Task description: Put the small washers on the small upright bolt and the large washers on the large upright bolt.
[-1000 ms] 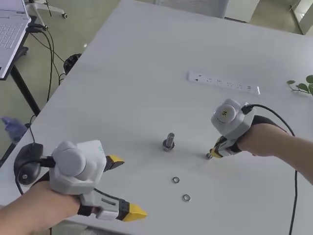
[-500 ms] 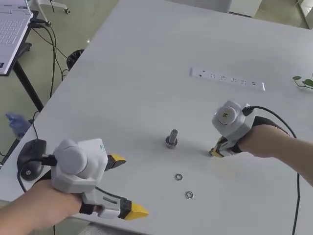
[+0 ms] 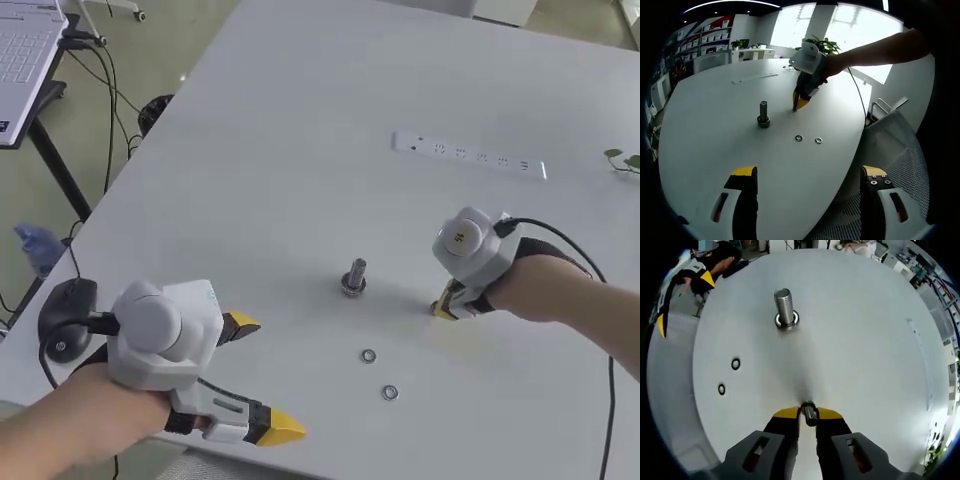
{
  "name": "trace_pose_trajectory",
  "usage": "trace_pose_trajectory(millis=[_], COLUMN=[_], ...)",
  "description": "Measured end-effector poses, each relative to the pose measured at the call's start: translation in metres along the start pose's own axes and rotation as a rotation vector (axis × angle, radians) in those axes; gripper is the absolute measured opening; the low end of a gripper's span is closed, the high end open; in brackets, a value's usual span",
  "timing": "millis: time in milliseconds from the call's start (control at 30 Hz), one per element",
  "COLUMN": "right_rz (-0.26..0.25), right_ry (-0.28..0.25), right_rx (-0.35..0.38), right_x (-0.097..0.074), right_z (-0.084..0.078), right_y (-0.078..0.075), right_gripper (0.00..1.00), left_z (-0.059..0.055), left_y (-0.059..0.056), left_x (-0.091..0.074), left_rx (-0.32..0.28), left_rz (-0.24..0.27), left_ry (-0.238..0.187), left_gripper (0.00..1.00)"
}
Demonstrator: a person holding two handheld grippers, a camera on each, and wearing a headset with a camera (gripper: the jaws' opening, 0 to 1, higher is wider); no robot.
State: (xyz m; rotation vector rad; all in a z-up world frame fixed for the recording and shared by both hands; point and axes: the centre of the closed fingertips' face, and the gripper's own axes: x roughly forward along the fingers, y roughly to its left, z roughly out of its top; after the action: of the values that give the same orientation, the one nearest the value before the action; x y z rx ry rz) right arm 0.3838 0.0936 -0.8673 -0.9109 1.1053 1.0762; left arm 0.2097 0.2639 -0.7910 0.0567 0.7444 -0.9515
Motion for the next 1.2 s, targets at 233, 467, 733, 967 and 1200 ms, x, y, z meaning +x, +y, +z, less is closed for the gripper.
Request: trace_pose_trajectory(millis=[233, 467, 733, 967, 1200], right_rz=[-0.006, -0.005, -0.003, -0.001, -0.010], right_ry=[0.002, 0.000, 0.002, 0.009, -0.001], right_rx=[0.000, 0.013, 0.016, 0.009, 0.001], right_x=[0.0012, 0.0014, 0.0010, 0.0007, -0.0031], right_z=[-0.0010, -0.0012, -0.0015, -0.0012, 0.0001], right_y=[0.0005, -0.0001, 0.0004, 0.0013, 0.0038], right_gripper=[0.12, 0.12, 0.12, 0.13, 0.17], left_z=[-0.0019, -0.0023, -0.0032, -0.0030, -0.0025], left_y=[-0.0003, -0.0007, -0.0014, -0.0012, -0.0012], left_x=[-0.0014, -0.0015, -0.0011, -0.0013, -0.0014], left_rx=[-0.005, -0.004, -0.003, -0.006, -0.005], left_rz=[0.002, 0.001, 0.001, 0.001, 0.001], left_ry=[0.000, 0.001, 0.005, 0.002, 0.002], left_gripper=[0.84, 0.84, 0.84, 0.83, 0.83])
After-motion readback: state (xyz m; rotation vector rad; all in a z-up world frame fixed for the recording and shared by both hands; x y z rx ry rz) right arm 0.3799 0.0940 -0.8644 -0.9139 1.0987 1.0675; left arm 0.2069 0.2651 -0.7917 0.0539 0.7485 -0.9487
